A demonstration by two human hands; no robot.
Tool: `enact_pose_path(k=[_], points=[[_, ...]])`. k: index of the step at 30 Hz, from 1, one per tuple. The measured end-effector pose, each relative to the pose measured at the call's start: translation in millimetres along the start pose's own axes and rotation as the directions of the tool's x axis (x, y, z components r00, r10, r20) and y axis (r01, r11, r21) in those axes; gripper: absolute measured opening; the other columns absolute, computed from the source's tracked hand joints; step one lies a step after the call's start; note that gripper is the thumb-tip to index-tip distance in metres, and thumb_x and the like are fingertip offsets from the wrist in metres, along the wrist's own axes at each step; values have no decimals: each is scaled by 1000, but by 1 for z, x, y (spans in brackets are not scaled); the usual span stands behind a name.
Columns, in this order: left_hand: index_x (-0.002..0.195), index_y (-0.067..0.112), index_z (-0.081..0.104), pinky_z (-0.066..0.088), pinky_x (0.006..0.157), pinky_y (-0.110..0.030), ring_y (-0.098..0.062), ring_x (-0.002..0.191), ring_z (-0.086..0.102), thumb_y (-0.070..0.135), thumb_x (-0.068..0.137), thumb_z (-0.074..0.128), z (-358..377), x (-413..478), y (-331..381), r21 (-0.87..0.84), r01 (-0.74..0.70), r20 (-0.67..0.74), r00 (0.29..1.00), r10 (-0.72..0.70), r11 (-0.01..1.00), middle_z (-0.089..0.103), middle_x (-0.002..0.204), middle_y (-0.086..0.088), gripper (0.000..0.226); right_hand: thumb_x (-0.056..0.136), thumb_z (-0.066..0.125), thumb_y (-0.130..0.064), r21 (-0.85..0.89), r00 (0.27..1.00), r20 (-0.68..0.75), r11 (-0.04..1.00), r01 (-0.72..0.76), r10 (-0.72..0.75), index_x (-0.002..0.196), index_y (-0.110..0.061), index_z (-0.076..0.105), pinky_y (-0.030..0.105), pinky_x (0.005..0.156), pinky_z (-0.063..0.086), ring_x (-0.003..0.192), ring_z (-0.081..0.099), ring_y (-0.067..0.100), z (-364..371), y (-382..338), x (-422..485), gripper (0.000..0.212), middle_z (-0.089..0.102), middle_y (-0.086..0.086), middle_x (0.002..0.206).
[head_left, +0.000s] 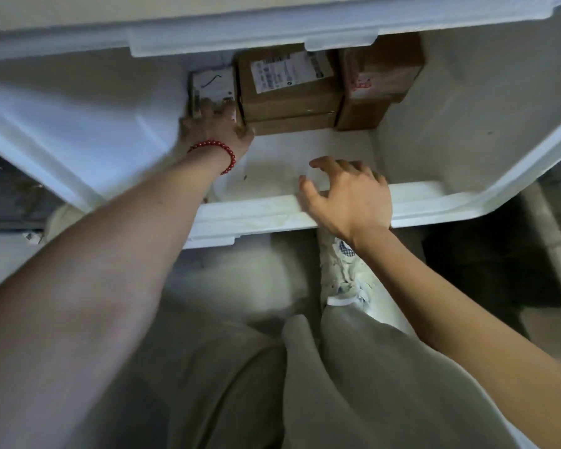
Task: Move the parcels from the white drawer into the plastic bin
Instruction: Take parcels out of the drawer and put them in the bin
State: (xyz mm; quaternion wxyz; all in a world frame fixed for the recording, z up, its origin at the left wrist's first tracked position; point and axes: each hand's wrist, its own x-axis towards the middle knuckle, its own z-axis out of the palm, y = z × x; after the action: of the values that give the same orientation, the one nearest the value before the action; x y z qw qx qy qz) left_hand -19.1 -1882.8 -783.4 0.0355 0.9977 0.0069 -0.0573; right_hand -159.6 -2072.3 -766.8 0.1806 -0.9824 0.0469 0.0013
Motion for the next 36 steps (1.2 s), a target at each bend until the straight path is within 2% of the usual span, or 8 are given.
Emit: enact_pose_path(k=[4, 7, 10, 17, 22, 26, 31, 36], points=[[141, 33, 28, 24, 106, -52, -51, 129, 21, 50, 90, 41, 10, 2, 10, -68, 125, -55, 990, -128, 990, 15, 151, -20, 55, 92, 40, -54, -4, 999, -45, 1000, 12, -12, 128, -33, 56, 35, 93, 40, 123, 50, 24, 4, 1, -1, 44, 62, -2, 129], [138, 34, 32, 30, 105, -52, -52, 128, 20, 40, 89, 46, 10, -1, 16, -151, 164, -81, 981, -177, 975, 12, 152, -20, 51, 91, 40, -55, -12, 997, -78, 1000, 23, -24, 125, -33, 58, 33, 89, 43, 120, 53, 24, 5, 1, -1, 44, 64, -3, 127], [133, 33, 38, 36, 102, -47, -50, 127, 22, 43, 84, 57, 6, -10, 21, -196, 192, -74, 975, -210, 961, 16, 149, -20, 53, 91, 41, -55, -10, 997, -80, 1000, 15, -15, 124, -33, 59, 33, 89, 42, 121, 52, 24, 4, 0, -2, 44, 63, -3, 127], [130, 35, 43, 39, 100, -43, -42, 126, 28, 49, 69, 69, -15, -46, 21, -385, 241, -113, 946, -304, 891, 22, 144, -17, 67, 92, 40, -53, -12, 996, 86, 1000, 18, -17, 137, -35, 45, 40, 106, 30, 132, 40, 27, -3, 1, -2, 49, 53, 1, 139], [129, 40, 44, 30, 110, -46, -41, 132, 28, 47, 72, 67, -37, -81, 18, -440, 176, -112, 962, -249, 881, 26, 145, -15, 62, 93, 44, -54, 35, 988, 150, 999, 35, -40, 142, -34, 39, 52, 117, 1, 140, 29, 26, -15, 0, -10, 53, 43, 4, 147], [130, 35, 44, 25, 111, -49, -38, 133, 25, 47, 72, 66, -61, -112, 15, -421, 97, -170, 968, -183, 902, 29, 143, -12, 63, 94, 44, -54, 194, 994, 93, 979, -67, 49, 141, -29, 41, 53, 117, 9, 138, 33, 27, -31, -3, -29, 53, 41, 3, 148], [123, 28, 49, 36, 96, -33, -32, 120, 35, 44, 67, 68, -93, -177, 34, -495, -11, -239, 963, -124, 869, 35, 131, -9, 62, 94, 49, -52, 318, 995, 81, 944, -86, 63, 144, -21, 39, 47, 112, 29, 137, 33, 30, -63, -6, -71, 59, 38, 9, 149], [121, 29, 49, 41, 96, -35, -27, 116, 37, 46, 65, 73, -113, -239, 55, -557, -101, -201, 979, -16, 825, 36, 123, -3, 63, 96, 51, -43, 417, 994, 44, 902, -114, 105, 147, -18, 34, 39, 111, 29, 136, 35, 30, -95, -8, -109, 59, 33, 12, 151]])
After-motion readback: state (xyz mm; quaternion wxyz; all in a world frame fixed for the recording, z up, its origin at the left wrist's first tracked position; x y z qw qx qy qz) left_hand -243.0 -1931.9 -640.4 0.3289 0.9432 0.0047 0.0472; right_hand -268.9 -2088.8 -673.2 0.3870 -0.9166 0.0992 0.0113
